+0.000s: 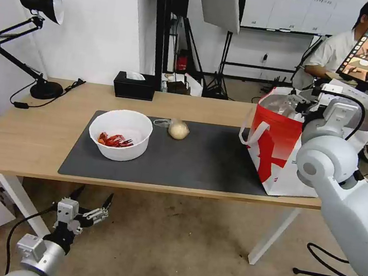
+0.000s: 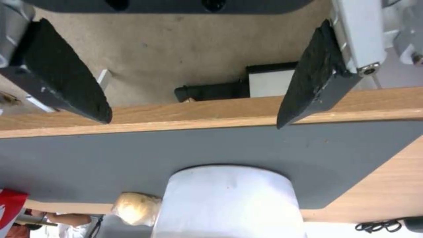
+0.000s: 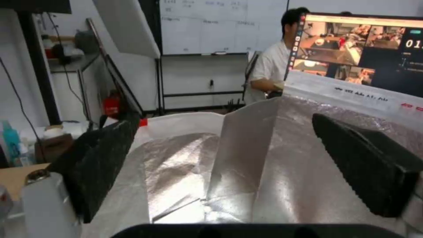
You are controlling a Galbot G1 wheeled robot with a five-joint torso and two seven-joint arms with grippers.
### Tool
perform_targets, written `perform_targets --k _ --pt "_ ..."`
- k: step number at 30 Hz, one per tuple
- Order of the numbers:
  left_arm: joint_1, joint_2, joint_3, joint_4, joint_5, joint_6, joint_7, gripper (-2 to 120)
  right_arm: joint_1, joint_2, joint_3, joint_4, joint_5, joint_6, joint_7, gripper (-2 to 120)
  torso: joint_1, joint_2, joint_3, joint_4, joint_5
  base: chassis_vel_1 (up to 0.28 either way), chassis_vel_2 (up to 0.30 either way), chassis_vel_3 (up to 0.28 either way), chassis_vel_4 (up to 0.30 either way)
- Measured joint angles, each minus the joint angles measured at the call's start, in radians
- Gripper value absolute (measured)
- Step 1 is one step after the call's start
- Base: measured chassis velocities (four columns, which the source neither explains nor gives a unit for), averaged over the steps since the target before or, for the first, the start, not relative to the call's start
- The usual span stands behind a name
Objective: Pick up the trash from the table and place it into the takeout bag.
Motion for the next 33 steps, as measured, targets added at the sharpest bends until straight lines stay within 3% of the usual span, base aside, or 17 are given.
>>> perform_targets --k 14,20,25,29,33 --pt "-0.002 0.002 0.000 -0.001 0.000 0.000 0.000 100 0.004 0.005 -0.013 -0.005 0.004 0.024 -0.021 100 0.000 0.000 0.000 0.0000 0.0001 0.000 0.000 0.000 0.000" --pt "-0.008 0.002 0.002 0.004 -0.001 0.000 -0.001 100 -0.038 0.005 0.006 0.063 -0.002 0.184 -0.222 100 0.000 0.000 0.000 0.0001 -0.0002 0.000 0.000 0.000 0.000" --pt "-0.010 0.002 0.003 0.006 -0.002 0.000 -0.001 100 -0.121 0.001 0.038 0.116 -0.005 0.244 -0.356 100 0.000 0.000 0.000 0.0003 0.0000 0.000 0.000 0.000 0.000" --pt "-0.011 0.002 0.003 0.009 -0.006 -0.004 -0.002 100 -0.309 -0.019 0.115 0.190 -0.026 0.304 -0.565 100 0.000 0.000 0.000 -0.0002 0.0004 0.000 0.000 0.000 0.000" --pt "-0.015 -0.001 0.006 0.014 -0.006 -0.008 0.000 100 -0.425 -0.040 0.157 0.230 -0.041 0.339 -0.667 100 0.000 0.000 0.000 0.0000 0.0003 0.000 0.000 0.000 0.000"
